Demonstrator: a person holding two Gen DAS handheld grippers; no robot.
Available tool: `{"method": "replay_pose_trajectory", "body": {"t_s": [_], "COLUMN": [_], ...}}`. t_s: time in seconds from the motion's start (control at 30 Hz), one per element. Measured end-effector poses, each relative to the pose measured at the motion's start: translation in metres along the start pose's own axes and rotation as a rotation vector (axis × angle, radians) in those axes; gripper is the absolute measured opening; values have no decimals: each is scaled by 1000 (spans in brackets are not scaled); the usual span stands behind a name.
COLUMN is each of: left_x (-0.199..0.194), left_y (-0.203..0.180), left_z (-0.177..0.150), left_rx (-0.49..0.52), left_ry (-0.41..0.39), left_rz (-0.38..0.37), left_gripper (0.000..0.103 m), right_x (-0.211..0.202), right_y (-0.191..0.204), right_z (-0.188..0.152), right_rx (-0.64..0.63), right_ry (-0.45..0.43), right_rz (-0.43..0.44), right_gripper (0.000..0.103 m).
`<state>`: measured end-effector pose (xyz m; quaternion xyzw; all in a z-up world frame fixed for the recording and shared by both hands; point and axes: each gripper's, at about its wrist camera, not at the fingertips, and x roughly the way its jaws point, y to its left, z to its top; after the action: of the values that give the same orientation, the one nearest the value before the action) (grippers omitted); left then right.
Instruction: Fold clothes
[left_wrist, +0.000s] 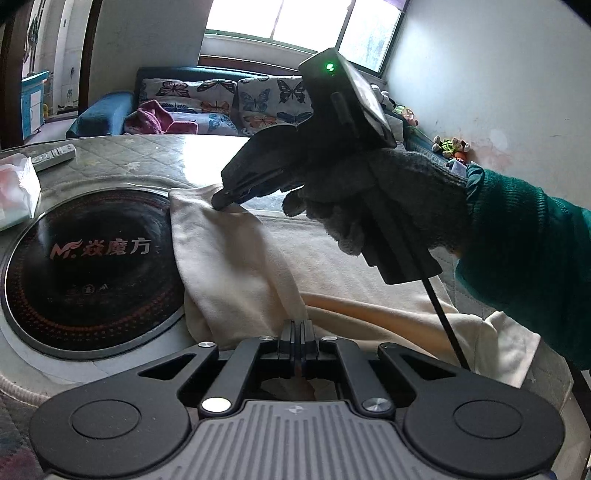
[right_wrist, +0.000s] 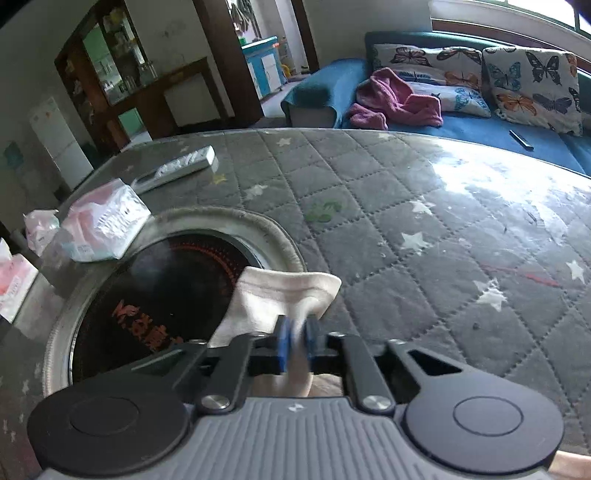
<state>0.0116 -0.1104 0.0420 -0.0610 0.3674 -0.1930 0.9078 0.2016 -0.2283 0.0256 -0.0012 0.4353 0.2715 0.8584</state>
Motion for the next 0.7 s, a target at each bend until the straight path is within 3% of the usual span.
{"method": "replay_pose_trajectory", "body": {"t_s": [0.3,0.7], "left_x": [-18,-70], "left_y": [-1,8], "left_z": [-5,-32], "left_rx": [9,0], "left_ry": [-22,-73], "left_rz": [16,38], "left_gripper": [3,3], "right_x": [-47,-107], "right_y": [28,122], "right_z": [6,4], "right_rx": [-68,-257], "right_ry": [-79,-152], "right_rz": [51,144], "right_gripper": [3,3]}}
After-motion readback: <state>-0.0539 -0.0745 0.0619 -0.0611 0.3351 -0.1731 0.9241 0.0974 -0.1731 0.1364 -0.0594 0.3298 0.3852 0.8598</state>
